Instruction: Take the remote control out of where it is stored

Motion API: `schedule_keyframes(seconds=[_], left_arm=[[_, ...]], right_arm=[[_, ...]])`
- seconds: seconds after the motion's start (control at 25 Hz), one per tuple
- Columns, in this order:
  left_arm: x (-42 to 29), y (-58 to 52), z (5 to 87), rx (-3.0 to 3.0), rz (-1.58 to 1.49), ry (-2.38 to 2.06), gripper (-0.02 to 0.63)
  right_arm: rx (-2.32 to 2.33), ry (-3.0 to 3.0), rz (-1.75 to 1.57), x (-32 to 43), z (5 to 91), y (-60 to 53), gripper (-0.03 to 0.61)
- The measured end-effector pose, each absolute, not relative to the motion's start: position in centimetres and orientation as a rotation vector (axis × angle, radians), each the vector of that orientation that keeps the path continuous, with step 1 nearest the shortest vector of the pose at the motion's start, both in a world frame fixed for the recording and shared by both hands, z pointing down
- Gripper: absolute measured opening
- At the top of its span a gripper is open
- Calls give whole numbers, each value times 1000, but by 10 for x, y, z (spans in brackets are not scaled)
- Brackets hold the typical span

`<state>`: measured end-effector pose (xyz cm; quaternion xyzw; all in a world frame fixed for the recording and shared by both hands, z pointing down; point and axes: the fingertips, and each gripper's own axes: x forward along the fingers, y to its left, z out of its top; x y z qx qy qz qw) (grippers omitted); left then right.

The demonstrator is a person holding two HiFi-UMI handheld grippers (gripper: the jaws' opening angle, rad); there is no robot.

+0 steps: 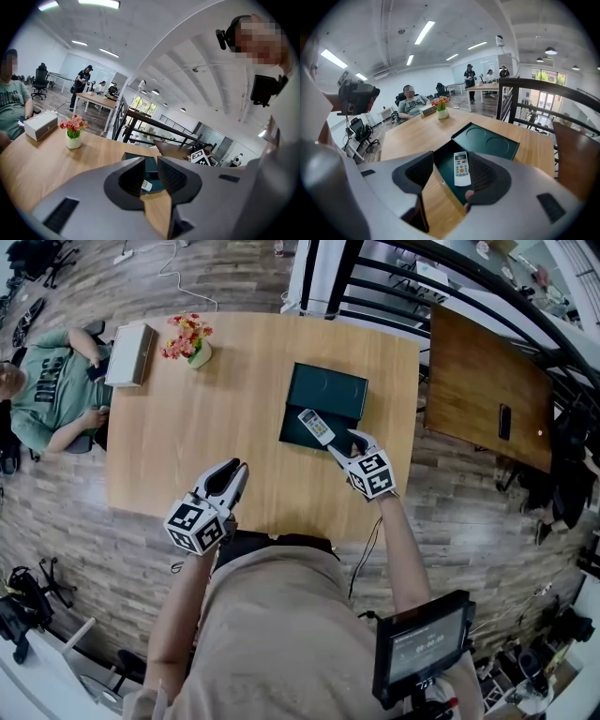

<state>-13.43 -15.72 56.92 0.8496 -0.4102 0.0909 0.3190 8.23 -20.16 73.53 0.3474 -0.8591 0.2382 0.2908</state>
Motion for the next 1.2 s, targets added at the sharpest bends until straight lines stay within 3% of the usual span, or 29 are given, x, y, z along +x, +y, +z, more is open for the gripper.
schedule_keyframes(seconds=[0.32, 0.48, 1.2], left_arm=[[-121, -159, 572, 2234, 238, -1019, 61], [-115, -159, 573, 2238, 247, -997, 61], [-127, -162, 583, 2208, 275, -1017, 61]], right_arm=[[849, -2219, 641, 70, 776, -204, 221], [790, -2172, 673, 65, 802, -205, 261], [731, -2056, 630, 56, 865, -228, 261]])
